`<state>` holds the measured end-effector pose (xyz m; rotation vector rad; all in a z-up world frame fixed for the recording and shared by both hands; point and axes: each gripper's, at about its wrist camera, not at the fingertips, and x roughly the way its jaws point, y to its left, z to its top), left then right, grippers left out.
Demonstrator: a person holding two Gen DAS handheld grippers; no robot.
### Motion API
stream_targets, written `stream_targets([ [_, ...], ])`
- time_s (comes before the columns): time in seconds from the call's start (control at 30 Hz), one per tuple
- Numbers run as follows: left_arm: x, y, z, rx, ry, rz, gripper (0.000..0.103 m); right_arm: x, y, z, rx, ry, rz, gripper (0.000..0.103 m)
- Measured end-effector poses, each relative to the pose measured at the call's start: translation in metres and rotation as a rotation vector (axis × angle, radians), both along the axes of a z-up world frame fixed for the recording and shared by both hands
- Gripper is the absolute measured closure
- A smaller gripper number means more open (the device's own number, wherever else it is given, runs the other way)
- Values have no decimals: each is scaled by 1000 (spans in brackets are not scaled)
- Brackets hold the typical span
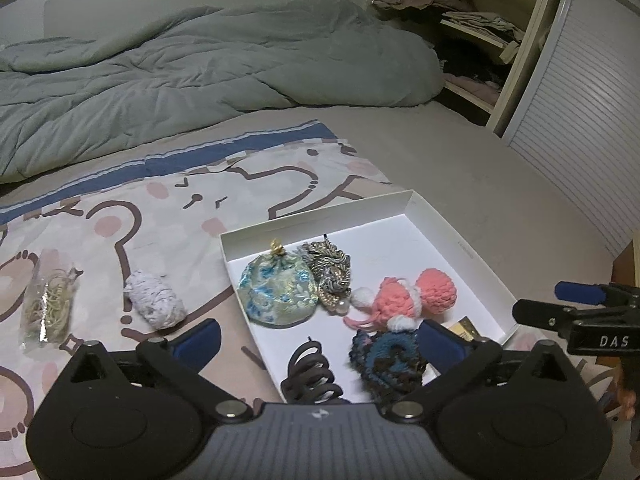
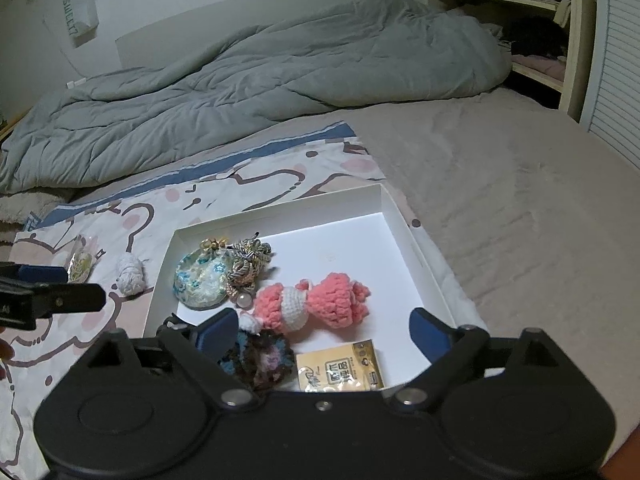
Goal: Organize objects
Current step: 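Move both tools back from the box toward the remaining items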
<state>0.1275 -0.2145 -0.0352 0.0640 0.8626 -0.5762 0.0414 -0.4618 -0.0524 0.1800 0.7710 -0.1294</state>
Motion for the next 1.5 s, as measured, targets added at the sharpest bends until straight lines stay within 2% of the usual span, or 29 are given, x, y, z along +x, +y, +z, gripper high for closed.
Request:
stream_targets([
  [0.13,-2,6,-2,9,-6,-3,0,-2,1,2,-7,-7,-17,0],
  [0.47,7,25,-9,-2,-1,44,0,-2,9,-1,-34,6,-35,0],
  [0.8,21,63,-6,21,-59,123,0,11,24,-3,-36,3,-36,0],
  [1.1,32,111,0,36,-95,210,0,33,60,1,-20,-37,16,0],
  [1.5,33,156,-2,87,-122,264,0,65,120,0,-14,-65,125,0],
])
